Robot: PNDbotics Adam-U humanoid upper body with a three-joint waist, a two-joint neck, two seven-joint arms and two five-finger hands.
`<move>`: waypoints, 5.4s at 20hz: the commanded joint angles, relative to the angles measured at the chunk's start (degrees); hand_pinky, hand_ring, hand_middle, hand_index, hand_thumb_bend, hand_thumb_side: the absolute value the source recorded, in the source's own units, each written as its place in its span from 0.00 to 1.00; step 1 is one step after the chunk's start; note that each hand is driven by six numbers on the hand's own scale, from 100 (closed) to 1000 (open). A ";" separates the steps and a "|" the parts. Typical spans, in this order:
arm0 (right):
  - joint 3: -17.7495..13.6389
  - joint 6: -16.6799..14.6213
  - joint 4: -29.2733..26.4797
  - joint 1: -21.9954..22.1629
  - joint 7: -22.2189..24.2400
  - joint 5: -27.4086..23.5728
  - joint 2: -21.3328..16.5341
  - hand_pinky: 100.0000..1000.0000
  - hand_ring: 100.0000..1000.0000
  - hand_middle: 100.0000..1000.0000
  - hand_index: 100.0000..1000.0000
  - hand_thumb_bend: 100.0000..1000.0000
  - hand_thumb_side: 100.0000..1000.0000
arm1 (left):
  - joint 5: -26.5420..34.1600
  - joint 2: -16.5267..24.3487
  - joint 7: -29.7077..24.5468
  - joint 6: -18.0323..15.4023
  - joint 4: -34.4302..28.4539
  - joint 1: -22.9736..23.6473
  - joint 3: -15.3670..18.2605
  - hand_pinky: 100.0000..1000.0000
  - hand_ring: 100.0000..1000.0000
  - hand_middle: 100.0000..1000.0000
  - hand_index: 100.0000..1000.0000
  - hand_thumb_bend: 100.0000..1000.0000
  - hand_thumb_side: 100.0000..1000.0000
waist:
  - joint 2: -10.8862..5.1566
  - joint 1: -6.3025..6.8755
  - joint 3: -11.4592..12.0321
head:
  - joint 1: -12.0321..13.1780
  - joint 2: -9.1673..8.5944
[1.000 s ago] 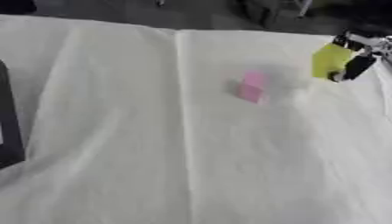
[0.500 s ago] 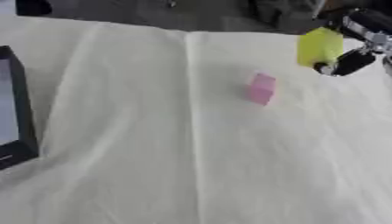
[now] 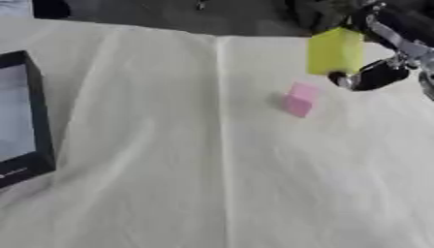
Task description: Pick up the objects with one hand, pass them to the other hand, and then place them into the box on the other side of the table.
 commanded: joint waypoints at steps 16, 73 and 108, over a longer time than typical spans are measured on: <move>5.96 -9.54 -1.69 -4.34 -12.56 -9.70 4.69 0.71 0.53 0.29 0.32 0.12 0.00 | 1.77 3.08 -16.94 4.72 -0.98 -4.67 -8.15 0.79 0.75 0.79 0.89 0.20 0.89 | -1.29 0.77 -0.01 | 4.47 -1.46; 21.45 -3.83 -0.13 -9.88 -24.99 52.76 32.61 0.52 0.48 0.32 0.43 0.00 0.00 | -28.64 -9.64 -36.32 15.74 -0.81 -25.50 -22.70 0.91 0.81 0.80 0.87 0.56 0.50 | -2.33 2.38 0.39 | 6.47 0.10; 23.85 -3.68 7.08 -11.74 -32.30 56.04 38.99 0.52 0.49 0.33 0.45 0.00 0.00 | -32.56 -14.21 -33.25 21.11 9.59 -29.87 -27.67 0.94 0.83 0.80 0.91 0.58 0.52 | -2.63 2.58 0.43 | 6.87 -0.43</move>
